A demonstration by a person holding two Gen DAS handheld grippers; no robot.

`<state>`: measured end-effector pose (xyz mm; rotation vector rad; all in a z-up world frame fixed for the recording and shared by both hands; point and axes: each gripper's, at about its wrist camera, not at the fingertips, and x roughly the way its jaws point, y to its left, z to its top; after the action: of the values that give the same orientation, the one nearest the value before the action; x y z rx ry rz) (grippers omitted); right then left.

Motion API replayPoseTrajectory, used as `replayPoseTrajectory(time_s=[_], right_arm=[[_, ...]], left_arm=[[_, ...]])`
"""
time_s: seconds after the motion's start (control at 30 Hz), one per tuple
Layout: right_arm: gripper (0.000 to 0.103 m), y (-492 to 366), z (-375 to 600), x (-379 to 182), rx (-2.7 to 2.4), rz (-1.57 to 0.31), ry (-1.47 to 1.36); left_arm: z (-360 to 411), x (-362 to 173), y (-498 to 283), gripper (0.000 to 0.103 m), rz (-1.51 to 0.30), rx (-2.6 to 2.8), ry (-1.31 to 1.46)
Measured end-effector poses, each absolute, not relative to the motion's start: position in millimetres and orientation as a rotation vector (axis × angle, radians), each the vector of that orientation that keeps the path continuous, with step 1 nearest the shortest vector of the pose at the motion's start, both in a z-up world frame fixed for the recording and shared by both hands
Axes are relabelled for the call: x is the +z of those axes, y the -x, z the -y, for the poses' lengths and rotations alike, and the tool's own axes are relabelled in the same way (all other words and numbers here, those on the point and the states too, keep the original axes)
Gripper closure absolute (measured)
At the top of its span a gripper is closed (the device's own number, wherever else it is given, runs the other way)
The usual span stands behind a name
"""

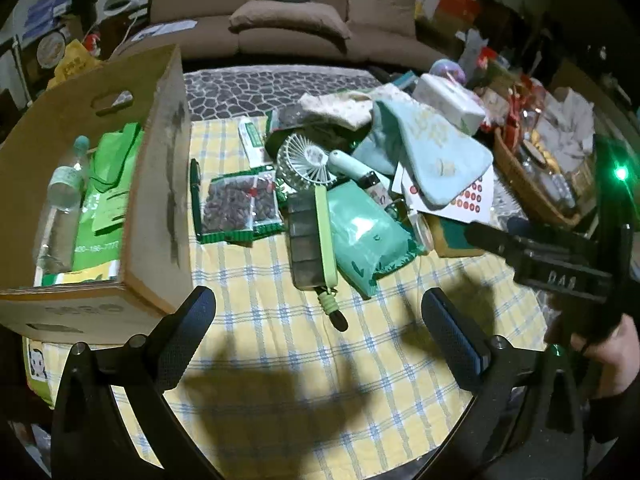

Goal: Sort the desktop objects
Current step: 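Withdraw both grippers from the box back over the table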

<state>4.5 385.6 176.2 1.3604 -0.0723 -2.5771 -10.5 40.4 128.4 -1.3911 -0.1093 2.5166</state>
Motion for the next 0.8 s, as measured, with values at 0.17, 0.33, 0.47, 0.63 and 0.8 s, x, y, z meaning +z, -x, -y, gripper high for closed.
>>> replayPoseTrajectory(time_s=[0.17,0.33,0.47,0.63,0.8], right_arm=[[0.004,7.5,-421.7,164.8,-2.606,0.147,-1.408],[0.004,13.0,-450.2,146.5,-2.621,0.2,-1.471],[0.004,15.4,-453.6,128.9,-2.603,0.18,-1.53],[0.003,18.1,-441.1,114.1,-2.626,0.048,-1.552],[0.003,27.7,-437.0,98.6,-2.645,-0.005,-1.578]], left_arm=[[-53.7,111.3,17.1,0.0,0.09,2.493,1.413],[-70.8,91.5,24.3,0.0,0.077,2.448,1.441],[-83.1,74.0,29.8,0.0,0.088,2.414,1.47],[-90.8,57.1,32.2,0.0,0.09,2.396,1.495],[-86.6,45.3,33.3,0.0,0.116,2.387,1.52]])
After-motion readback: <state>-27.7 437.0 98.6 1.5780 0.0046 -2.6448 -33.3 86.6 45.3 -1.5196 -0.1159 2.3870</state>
